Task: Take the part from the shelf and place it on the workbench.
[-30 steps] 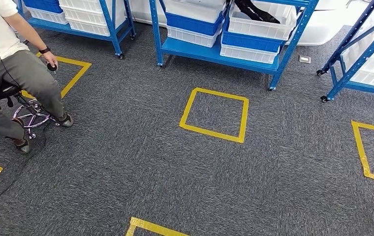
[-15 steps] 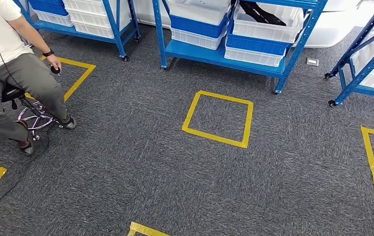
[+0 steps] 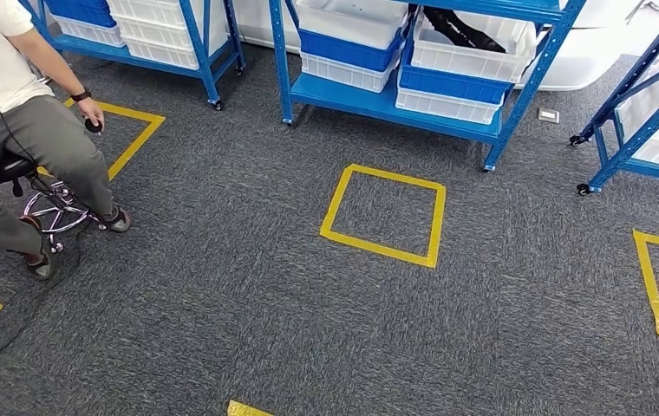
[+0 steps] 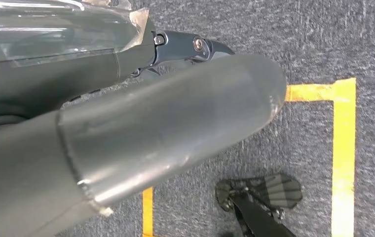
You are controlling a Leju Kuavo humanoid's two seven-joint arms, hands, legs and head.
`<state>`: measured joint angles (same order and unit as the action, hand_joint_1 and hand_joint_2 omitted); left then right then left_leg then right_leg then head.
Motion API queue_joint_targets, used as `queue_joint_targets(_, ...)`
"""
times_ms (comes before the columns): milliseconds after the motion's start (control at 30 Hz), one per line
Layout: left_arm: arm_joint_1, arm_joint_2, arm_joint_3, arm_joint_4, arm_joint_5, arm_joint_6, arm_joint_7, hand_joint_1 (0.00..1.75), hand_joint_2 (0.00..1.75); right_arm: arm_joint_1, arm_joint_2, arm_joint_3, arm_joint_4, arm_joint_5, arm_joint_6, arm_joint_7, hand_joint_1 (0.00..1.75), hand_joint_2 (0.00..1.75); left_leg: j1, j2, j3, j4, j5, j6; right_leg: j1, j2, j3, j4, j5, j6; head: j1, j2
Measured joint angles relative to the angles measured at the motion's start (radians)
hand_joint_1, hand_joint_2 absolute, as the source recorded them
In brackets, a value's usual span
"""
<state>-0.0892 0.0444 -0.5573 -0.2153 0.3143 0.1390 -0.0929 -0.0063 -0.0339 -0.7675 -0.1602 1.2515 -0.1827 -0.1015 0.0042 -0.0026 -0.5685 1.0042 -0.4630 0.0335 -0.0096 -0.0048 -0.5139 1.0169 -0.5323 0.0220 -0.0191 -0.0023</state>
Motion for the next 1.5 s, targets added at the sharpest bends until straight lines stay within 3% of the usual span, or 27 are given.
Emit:
queue_joint_targets(67, 0.000, 0.000, 0.000, -0.001, 0.000, 0.000, 0.000, 0.00, 0.00, 0.001, 0.000, 0.000, 0.000, 0.001, 0.000, 0.000, 0.00, 0.00, 0.003, 0.000, 0.008, -0.008, 0.001, 0.012, -0.002, 0.001, -0.047, 0.096, -0.044, -0.002, 0.001, 0.000)
queue_joint_targets(133, 0.000, 0.001, 0.000, -0.001, 0.000, 0.000, 0.000, 0.00, 0.00, 0.002, 0.000, 0.000, 0.000, 0.002, 0.000, 0.000, 0.00, 0.00, 0.001, -0.001, 0.013, -0.008, -0.005, 0.018, -0.003, 0.002, -0.129, 0.236, -0.094, -0.003, 0.002, 0.000)
queue_joint_targets(167, 0.000, 0.001, 0.000, -0.001, 0.000, 0.000, 0.000, 0.00, 0.00, 0.004, 0.000, 0.000, 0.000, 0.002, 0.000, 0.000, 0.00, 0.00, 0.001, -0.002, 0.016, -0.008, -0.008, 0.019, -0.003, 0.002, -0.158, 0.277, -0.101, 0.002, 0.002, 0.000)
queue_joint_targets(200, 0.001, 0.000, 0.000, -0.001, 0.000, 0.000, 0.000, 0.00, 0.00, 0.005, 0.000, 0.000, 0.000, 0.002, 0.000, 0.000, 0.00, 0.00, 0.000, -0.004, 0.020, -0.008, -0.012, 0.018, -0.003, 0.002, -0.168, 0.280, -0.088, 0.010, 0.002, 0.000)
queue_joint_targets(233, 0.001, 0.000, 0.000, -0.001, 0.000, 0.000, 0.000, 0.00, 0.00, 0.006, -0.001, 0.000, 0.000, 0.002, 0.000, 0.000, 0.00, 0.00, 0.000, -0.007, 0.026, -0.008, -0.016, 0.017, -0.004, 0.002, -0.156, 0.238, -0.058, 0.019, 0.002, 0.000)
queue_joint_targets(300, 0.001, -0.001, 0.000, -0.002, 0.000, 0.000, 0.000, 0.00, 0.00, 0.006, -0.002, 0.000, 0.000, 0.002, 0.000, 0.000, 0.00, 0.00, -0.002, -0.010, 0.040, -0.006, -0.028, 0.009, -0.005, 0.002, -0.099, 0.094, 0.017, 0.029, 0.003, 0.000)
queue_joint_targets(367, 0.000, -0.001, 0.000, -0.002, 0.000, 0.000, 0.000, 0.00, 0.00, 0.006, -0.003, 0.000, 0.000, 0.002, 0.000, 0.000, 0.00, 0.00, -0.007, -0.012, 0.049, -0.004, -0.042, -0.002, -0.004, 0.002, -0.059, 0.005, 0.058, 0.018, 0.004, 0.000)
queue_joint_targets(467, 0.000, 0.000, 0.000, -0.003, 0.000, 0.000, -0.001, 0.00, 0.00, 0.005, -0.003, 0.000, 0.000, 0.004, 0.001, 0.000, 0.00, 0.00, -0.005, -0.011, 0.055, -0.002, -0.053, -0.016, -0.004, 0.002, -0.049, -0.006, 0.061, -0.008, 0.003, 0.000)
queue_joint_targets(533, 0.000, 0.000, 0.000, -0.003, 0.000, 0.000, -0.002, 0.00, 0.00, 0.004, -0.003, 0.000, 0.000, 0.005, 0.002, 0.000, 0.00, 0.00, 0.000, -0.008, 0.040, 0.040, -0.080, -0.027, -0.012, 0.002, -0.042, -0.010, 0.058, -0.023, 0.002, 0.000)
queue_joint_targets(633, 0.001, 0.001, 0.000, -0.003, 0.000, 0.000, -0.002, 0.00, 0.00, 0.004, -0.004, 0.000, 0.000, 0.006, 0.003, 0.000, 0.00, 0.00, 0.005, -0.005, -0.060, 0.230, -0.165, -0.041, -0.012, 0.001, -0.032, -0.011, 0.050, -0.037, 0.001, 0.000)
queue_joint_targets(667, 0.002, 0.001, 0.000, -0.003, 0.000, 0.000, -0.002, 0.00, 0.00, 0.004, -0.004, 0.000, 0.000, 0.007, 0.003, 0.000, 0.00, 0.00, 0.007, -0.004, -0.093, 0.280, -0.175, -0.044, -0.012, 0.002, -0.028, -0.011, 0.046, -0.040, 0.001, 0.000)
queue_joint_targets(700, 0.003, 0.002, 0.000, -0.003, 0.000, 0.000, -0.002, 0.00, 0.00, 0.004, -0.004, 0.000, 0.000, 0.007, 0.003, 0.000, 0.00, 0.00, 0.009, -0.004, -0.111, 0.296, -0.165, -0.046, -0.012, 0.002, -0.024, -0.011, 0.043, -0.041, 0.001, 0.000)
queue_joint_targets(733, 0.004, 0.002, 0.000, -0.003, 0.000, 0.000, -0.002, 0.00, 0.00, 0.004, -0.005, 0.000, 0.000, 0.007, 0.003, 0.000, 0.00, 0.00, 0.011, -0.002, -0.109, 0.271, -0.133, -0.047, -0.012, 0.003, -0.017, -0.011, 0.039, -0.040, 0.001, 0.000)
queue_joint_targets(800, 0.004, 0.003, 0.000, -0.003, 0.000, 0.000, -0.002, 0.00, 0.00, 0.005, -0.004, 0.000, 0.000, 0.007, 0.004, 0.000, 0.00, 0.00, 0.014, 0.001, -0.058, 0.137, -0.046, -0.043, -0.012, 0.005, -0.003, -0.011, 0.028, -0.033, 0.000, 0.000)
queue_joint_targets(867, 0.003, 0.004, 0.000, -0.003, 0.000, 0.000, -0.003, 0.00, 0.00, 0.003, -0.004, 0.000, 0.000, 0.007, 0.004, 0.000, 0.00, 0.00, 0.011, 0.003, -0.015, 0.037, -0.007, -0.036, -0.007, 0.006, 0.001, -0.011, 0.016, -0.021, 0.001, 0.000)
queue_joint_targets(967, 0.002, 0.004, 0.000, -0.004, 0.000, 0.000, -0.003, 0.00, 0.00, 0.001, -0.004, 0.000, 0.000, 0.006, 0.004, 0.000, 0.00, 0.00, 0.002, 0.000, -0.005, 0.016, -0.013, -0.017, -0.001, 0.004, 0.004, -0.018, 0.008, -0.002, 0.000, 0.000)
queue_joint_targets(1033, 0.003, 0.004, 0.000, -0.004, 0.000, -0.001, -0.003, 0.00, 0.00, 0.001, -0.004, 0.000, 0.000, 0.005, 0.004, 0.000, 0.00, 0.00, 0.003, -0.001, 0.007, 0.002, -0.010, -0.002, 0.000, 0.002, -0.002, 0.010, -0.007, 0.006, 0.002, 0.000)
queue_joint_targets(1067, 0.002, 0.004, 0.000, -0.004, 0.000, -0.001, -0.003, 0.00, 0.00, 0.000, -0.004, 0.000, 0.000, 0.004, 0.005, 0.000, 0.00, 0.00, 0.005, 0.000, 0.014, -0.005, -0.009, 0.005, 0.000, 0.002, -0.023, 0.055, -0.026, 0.006, 0.003, 0.000)
queue_joint_targets(1133, 0.001, 0.004, 0.000, -0.004, -0.001, -0.002, -0.003, 0.00, 0.00, 0.001, -0.005, 0.000, 0.000, 0.003, 0.006, 0.000, 0.00, 0.00, 0.004, 0.000, 0.023, -0.008, -0.015, 0.013, -0.003, 0.002, -0.097, 0.187, -0.072, 0.001, 0.004, 0.000)
queue_joint_targets(1200, 0.001, 0.004, 0.000, -0.004, -0.003, -0.003, -0.002, 0.00, 0.00, 0.005, -0.005, 0.000, 0.000, 0.001, 0.006, 0.001, 0.00, 0.00, 0.002, -0.002, 0.032, -0.007, -0.024, 0.017, -0.003, 0.003, -0.157, 0.267, -0.084, 0.006, 0.004, 0.000)
queue_joint_targets(1233, 0.001, 0.004, 0.000, -0.004, -0.004, -0.004, -0.001, 0.00, 0.00, 0.007, -0.005, 0.000, 0.000, 0.000, 0.006, 0.001, 0.00, 0.00, 0.001, -0.005, 0.039, -0.007, -0.030, 0.017, -0.002, 0.003, -0.162, 0.255, -0.065, 0.013, 0.004, 0.000)
queue_joint_targets(1300, 0.002, 0.003, 0.000, -0.005, -0.006, -0.005, -0.001, 0.00, 0.00, 0.009, -0.006, 0.000, 0.000, -0.001, 0.006, 0.002, 0.00, 0.00, 0.000, -0.008, 0.056, -0.007, -0.042, 0.012, -0.003, 0.002, -0.120, 0.128, 0.009, 0.026, 0.004, 0.000)
queue_joint_targets(1333, 0.001, 0.003, 0.000, -0.005, -0.006, -0.006, -0.001, 0.00, 0.00, 0.008, -0.006, 0.000, 0.000, -0.001, 0.006, 0.002, 0.00, 0.00, -0.001, -0.009, 0.063, -0.007, -0.049, 0.008, -0.001, 0.002, -0.096, 0.065, 0.041, 0.025, 0.005, 0.000)
queue_joint_targets(1400, 0.000, 0.003, 0.000, -0.005, -0.006, -0.007, -0.001, 0.00, 0.00, 0.007, -0.007, 0.000, 0.000, -0.001, 0.006, 0.002, 0.00, 0.00, -0.005, -0.009, 0.071, -0.006, -0.063, -0.003, 0.004, 0.002, -0.068, -0.001, 0.070, 0.012, 0.005, 0.000)
queue_joint_targets(1500, -0.001, 0.004, 0.000, -0.005, -0.006, -0.008, 0.000, 0.00, 0.00, 0.008, -0.007, 0.000, 0.000, -0.001, 0.006, 0.002, 0.00, 0.00, -0.002, -0.008, 0.076, -0.004, -0.076, -0.018, 0.002, 0.004, -0.057, -0.009, 0.068, -0.012, 0.005, 0.000)
